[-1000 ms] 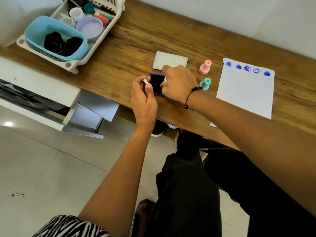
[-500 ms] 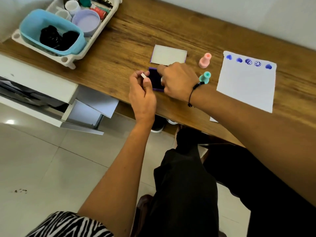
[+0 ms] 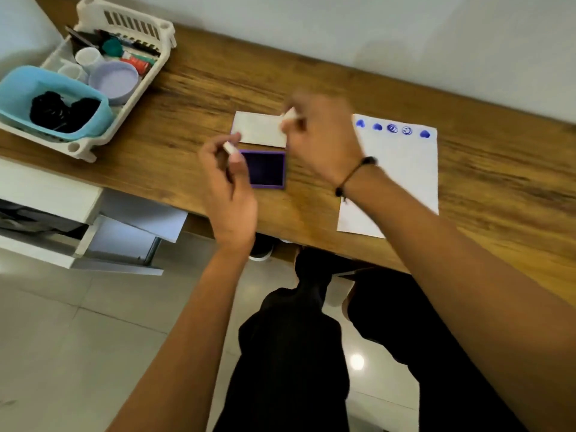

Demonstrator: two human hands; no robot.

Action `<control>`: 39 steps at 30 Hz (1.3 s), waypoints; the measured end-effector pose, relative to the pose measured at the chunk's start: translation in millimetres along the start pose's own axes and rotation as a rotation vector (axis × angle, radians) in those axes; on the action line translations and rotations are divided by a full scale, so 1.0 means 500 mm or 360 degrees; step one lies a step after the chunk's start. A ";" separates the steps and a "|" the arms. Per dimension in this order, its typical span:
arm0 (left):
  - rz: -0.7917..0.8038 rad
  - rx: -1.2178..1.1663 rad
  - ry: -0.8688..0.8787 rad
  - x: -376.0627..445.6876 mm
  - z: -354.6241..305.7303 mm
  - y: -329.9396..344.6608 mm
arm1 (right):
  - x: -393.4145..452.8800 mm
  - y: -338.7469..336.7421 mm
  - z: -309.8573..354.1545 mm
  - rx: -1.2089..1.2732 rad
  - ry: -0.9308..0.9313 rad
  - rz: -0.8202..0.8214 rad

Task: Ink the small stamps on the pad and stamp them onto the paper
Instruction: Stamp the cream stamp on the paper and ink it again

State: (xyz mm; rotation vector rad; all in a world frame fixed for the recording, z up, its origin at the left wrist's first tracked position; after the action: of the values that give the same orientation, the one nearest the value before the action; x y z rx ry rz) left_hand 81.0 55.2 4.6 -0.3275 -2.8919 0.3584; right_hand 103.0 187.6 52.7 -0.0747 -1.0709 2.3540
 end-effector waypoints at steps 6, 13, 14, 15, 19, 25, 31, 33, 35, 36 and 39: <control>0.0727 0.0200 -0.0038 -0.062 -0.087 0.159 | 0.001 -0.145 -0.151 -0.0024 0.0328 -0.0094; 0.0992 0.0289 -0.0228 -0.079 -0.059 0.262 | 0.020 -0.123 -0.233 -0.0318 0.0306 0.0124; 0.0982 0.0251 -0.0243 -0.081 -0.053 0.266 | 0.019 -0.117 -0.239 -0.0338 0.0288 0.0144; 0.0974 0.0221 -0.0265 -0.080 -0.046 0.270 | 0.018 -0.112 -0.242 -0.0352 0.0264 0.0161; 0.0955 0.0121 -0.0331 -0.080 -0.023 0.272 | 0.019 -0.097 -0.250 -0.0422 0.0148 0.0208; 0.0941 0.0032 -0.0389 -0.081 -0.012 0.270 | 0.034 -0.090 -0.246 -0.0500 0.0072 0.0192; 0.0948 0.0033 -0.0386 -0.080 -0.013 0.268 | 0.037 -0.079 -0.240 -0.0601 0.0005 0.0292; 0.0960 0.0032 -0.0387 -0.080 -0.013 0.267 | 0.037 -0.079 -0.240 -0.0620 0.0003 0.0296; 0.0965 0.0036 -0.0380 -0.080 -0.013 0.267 | 0.038 -0.076 -0.243 -0.0649 -0.0001 0.0309; 0.0962 0.0039 -0.0376 -0.080 -0.013 0.267 | 0.038 -0.074 -0.244 -0.0668 0.0000 0.0314; 0.0956 0.0047 -0.0366 -0.080 -0.012 0.267 | 0.040 -0.070 -0.251 -0.0701 0.0012 0.0332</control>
State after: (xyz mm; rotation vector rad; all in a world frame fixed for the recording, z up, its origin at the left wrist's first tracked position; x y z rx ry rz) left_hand 146.4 172.9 -31.7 -1.2288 -2.9384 0.5603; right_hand 135.3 301.8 -4.4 -0.3718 -1.6287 2.2455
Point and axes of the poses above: each hand's wrist, its own x-axis towards the middle knuckle, its own y-axis out of the palm, z = x × y, the point moved 2 cm from there along x, towards the middle knuckle, and after that the axes turned 10 degrees about x, right-handed, at the moved point
